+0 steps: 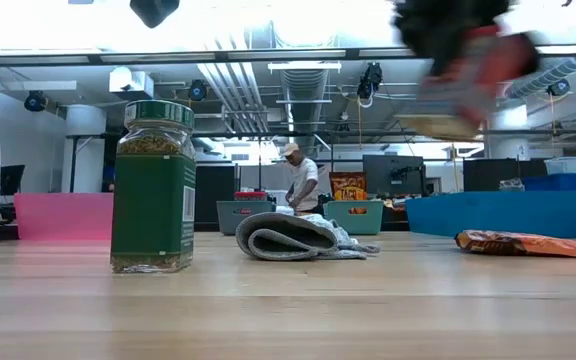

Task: Sort spices by type
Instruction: Put the red seasoning can into the dark green bin

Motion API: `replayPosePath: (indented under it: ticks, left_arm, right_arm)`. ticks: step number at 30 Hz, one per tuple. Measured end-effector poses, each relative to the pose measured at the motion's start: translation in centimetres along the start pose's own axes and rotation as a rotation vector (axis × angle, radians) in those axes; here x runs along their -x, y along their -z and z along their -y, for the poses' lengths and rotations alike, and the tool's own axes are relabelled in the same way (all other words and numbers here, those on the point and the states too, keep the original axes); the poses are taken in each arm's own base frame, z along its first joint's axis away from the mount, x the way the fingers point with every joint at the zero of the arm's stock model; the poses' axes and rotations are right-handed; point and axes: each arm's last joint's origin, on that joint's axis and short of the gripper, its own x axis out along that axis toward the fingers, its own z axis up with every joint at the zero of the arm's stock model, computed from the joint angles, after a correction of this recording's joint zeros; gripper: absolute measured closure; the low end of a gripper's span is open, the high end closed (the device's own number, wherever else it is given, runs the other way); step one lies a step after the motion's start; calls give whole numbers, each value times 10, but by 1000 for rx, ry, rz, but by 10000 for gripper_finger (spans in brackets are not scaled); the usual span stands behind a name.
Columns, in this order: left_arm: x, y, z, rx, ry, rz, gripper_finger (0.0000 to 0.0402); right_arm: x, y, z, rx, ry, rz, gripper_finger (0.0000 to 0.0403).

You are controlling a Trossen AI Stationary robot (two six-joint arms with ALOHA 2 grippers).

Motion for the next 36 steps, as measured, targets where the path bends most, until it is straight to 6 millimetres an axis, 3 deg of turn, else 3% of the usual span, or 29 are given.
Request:
replayPosePath:
  ticks: [8, 14, 20, 25, 31, 36]
  left_arm:
    - [3, 0, 0, 26, -8, 12, 402]
    - [4, -4, -6, -1, -98, 53, 390]
    - [5, -6, -20, 26, -140, 68, 337]
    - [-3, -8, -41, 26, -214, 77, 269]
    - [-24, -18, -74, 9, -321, 109, 194]
    - [-49, -20, -107, 39, -389, 81, 155]
  right_arm:
    - [2, -95, -45, 327, 23, 58, 204]
    - [9, -150, -59, 566, 107, 147, 204]
    - [27, -191, -64, 830, 176, 239, 204]
    - [45, -220, -55, 975, 219, 305, 204]
    - [60, -243, -44, 1163, 243, 374, 204]
    - [67, -257, -35, 1285, 231, 410, 204]
